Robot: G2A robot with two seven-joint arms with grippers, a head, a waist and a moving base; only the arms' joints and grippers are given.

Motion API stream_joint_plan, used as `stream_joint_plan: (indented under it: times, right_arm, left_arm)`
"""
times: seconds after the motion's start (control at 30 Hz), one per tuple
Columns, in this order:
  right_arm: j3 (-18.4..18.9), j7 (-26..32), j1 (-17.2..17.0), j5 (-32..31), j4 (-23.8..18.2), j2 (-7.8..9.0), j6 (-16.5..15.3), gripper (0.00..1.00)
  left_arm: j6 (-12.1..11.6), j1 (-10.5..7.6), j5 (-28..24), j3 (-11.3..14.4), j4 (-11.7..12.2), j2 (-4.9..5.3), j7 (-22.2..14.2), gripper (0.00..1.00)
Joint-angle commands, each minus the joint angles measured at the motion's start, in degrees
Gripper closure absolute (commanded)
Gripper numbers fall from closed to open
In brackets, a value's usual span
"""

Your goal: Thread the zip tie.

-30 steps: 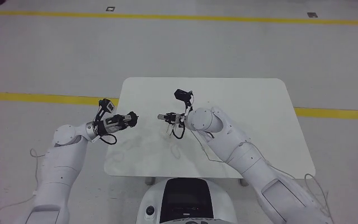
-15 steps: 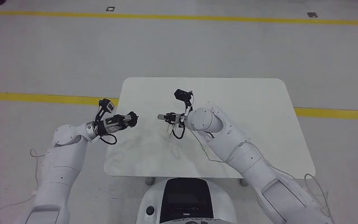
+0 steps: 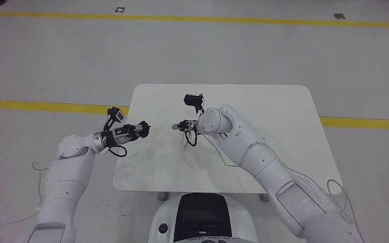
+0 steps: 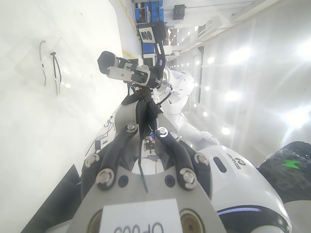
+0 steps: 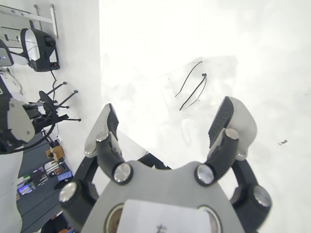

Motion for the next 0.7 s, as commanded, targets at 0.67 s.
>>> stream_joint_plan:
  times: [0.67]
  right_arm:
    - [2.9, 5.7, 8.6, -9.1, 20.9, -10.97, 0.0, 0.0]
  left_arm:
    - [0.0, 0.0, 0.0, 0.0, 0.0, 0.0, 0.0, 1.0]
